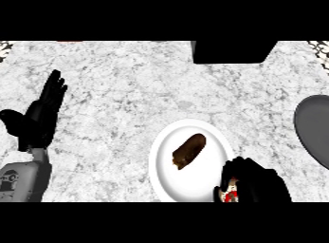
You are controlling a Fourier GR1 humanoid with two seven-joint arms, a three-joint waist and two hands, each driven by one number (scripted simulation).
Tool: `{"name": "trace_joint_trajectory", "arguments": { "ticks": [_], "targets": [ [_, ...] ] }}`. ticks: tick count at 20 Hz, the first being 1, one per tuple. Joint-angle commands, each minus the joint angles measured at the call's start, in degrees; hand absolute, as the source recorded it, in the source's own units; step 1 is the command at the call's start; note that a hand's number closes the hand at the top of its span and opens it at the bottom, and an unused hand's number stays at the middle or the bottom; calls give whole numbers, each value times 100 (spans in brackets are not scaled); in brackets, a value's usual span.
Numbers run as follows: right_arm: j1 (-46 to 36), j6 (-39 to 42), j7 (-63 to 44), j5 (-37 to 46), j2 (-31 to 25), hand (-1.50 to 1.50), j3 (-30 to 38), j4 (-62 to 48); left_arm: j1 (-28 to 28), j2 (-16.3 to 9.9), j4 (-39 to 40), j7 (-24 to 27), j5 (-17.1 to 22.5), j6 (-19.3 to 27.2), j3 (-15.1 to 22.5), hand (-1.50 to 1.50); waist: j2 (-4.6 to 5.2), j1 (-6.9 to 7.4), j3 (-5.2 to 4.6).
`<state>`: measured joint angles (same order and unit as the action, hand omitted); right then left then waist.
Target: Pick the cupcake from the plate and place it in the pan
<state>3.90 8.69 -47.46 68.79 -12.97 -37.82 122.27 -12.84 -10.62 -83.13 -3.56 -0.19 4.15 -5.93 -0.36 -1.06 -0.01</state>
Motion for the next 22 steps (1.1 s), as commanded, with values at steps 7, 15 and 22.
{"name": "trace_joint_trajectory", "arguments": {
  "ticks": [7,15,22],
  "targets": [
    [204,-668,367,-857,-228,150,1826,1237,10,10,-293,-216,77,-75,17,0,32,84,9],
    [-71,-1258,1640,-2952,-536,150,4452,36,-99,-264,-117,-167,229,-308,-231,0,55,84,15],
    [-661,-1495,3528,-3687,-1429,150,5858,-2540,-139,-221,166,96,217,-349,-257,0,64,132,10]
  ]
}}
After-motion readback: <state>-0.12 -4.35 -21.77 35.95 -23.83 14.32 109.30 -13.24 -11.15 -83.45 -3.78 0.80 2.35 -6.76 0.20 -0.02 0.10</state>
